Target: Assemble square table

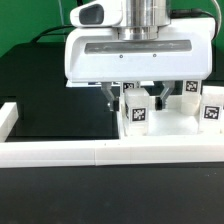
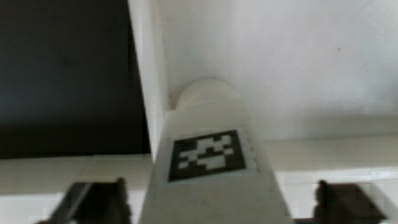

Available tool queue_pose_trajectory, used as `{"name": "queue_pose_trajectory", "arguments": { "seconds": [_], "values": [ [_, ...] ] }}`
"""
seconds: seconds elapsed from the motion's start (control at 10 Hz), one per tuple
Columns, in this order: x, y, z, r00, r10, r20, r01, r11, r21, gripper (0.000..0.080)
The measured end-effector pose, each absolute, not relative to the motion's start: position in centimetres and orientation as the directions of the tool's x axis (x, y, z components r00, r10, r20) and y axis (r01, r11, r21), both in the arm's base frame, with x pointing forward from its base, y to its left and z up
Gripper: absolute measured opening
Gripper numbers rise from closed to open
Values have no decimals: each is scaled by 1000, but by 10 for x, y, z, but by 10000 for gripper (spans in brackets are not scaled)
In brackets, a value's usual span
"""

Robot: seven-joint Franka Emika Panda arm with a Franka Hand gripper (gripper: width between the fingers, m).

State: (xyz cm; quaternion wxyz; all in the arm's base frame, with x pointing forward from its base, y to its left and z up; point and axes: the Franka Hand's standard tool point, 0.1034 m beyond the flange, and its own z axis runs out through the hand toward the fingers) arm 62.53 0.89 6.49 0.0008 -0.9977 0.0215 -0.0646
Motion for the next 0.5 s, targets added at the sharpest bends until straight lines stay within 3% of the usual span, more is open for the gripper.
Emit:
{"name": "queue_pose_trajectory", "arguments": {
  "seconds": [0.1, 0.2, 0.5],
  "values": [
    [625, 10, 65, 982, -137, 128, -136, -991, -20, 404],
    [625, 9, 65, 973, -195, 126, -193, -981, -28, 287],
    [626, 7, 66, 888, -446, 109, -442, -895, -62, 287]
  ]
}}
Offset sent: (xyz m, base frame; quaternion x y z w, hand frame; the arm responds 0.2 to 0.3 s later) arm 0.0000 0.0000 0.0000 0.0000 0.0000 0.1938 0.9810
